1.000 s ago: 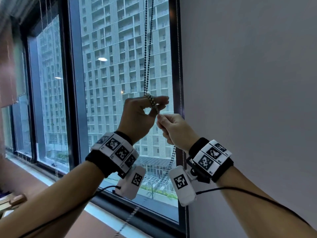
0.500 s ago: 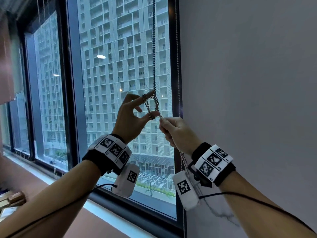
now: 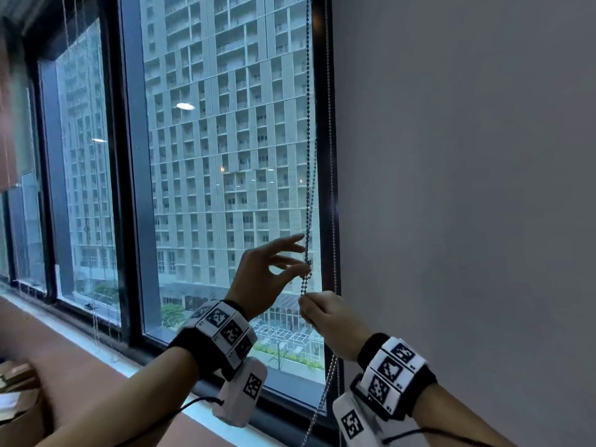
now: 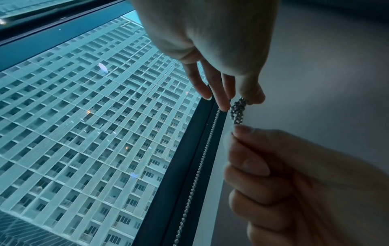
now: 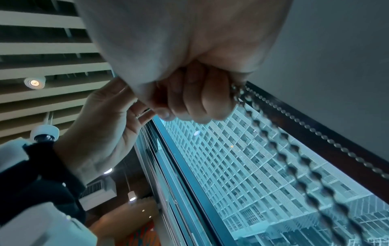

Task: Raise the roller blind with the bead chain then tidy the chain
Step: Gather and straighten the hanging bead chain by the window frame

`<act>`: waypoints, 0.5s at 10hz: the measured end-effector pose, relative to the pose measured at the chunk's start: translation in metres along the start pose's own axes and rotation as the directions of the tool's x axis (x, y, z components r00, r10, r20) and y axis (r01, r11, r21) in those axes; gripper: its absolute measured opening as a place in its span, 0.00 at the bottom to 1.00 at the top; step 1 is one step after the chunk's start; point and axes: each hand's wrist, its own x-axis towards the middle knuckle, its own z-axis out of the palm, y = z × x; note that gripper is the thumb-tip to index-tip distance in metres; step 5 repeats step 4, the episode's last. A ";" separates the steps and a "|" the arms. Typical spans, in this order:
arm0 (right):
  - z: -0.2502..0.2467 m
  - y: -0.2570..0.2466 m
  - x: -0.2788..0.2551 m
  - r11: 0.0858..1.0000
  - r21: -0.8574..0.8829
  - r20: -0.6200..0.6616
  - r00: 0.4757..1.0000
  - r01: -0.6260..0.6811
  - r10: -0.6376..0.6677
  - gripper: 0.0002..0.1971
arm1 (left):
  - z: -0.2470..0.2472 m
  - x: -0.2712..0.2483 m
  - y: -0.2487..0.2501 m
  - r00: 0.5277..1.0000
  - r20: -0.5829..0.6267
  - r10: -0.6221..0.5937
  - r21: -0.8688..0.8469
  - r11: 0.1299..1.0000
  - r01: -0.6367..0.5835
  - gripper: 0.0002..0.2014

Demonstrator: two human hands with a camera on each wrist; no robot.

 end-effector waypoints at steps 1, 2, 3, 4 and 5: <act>-0.007 -0.005 0.004 0.998 0.048 0.078 0.997 -0.031 0.028 0.21 | 0.001 0.004 0.004 1.000 0.000 0.007 -0.008 1.000 -0.007 0.24; -0.017 -0.010 0.008 0.956 0.270 0.133 0.988 -0.117 0.083 0.15 | -0.002 0.006 0.005 1.000 0.004 0.004 -0.006 1.000 -0.004 0.18; -0.026 -0.013 0.014 0.913 0.356 0.134 0.978 -0.199 0.161 0.13 | -0.003 0.004 0.003 1.000 0.015 -0.014 -0.039 0.999 0.015 0.13; -0.046 -0.025 0.025 0.981 0.146 -0.084 0.987 -0.126 0.139 0.16 | -0.008 0.010 0.004 0.998 0.037 -0.054 -0.045 0.997 0.056 0.09; -0.046 -0.025 0.025 0.981 0.146 -0.084 0.987 -0.126 0.139 0.16 | -0.008 0.010 0.004 0.998 0.037 -0.054 -0.045 0.997 0.056 0.09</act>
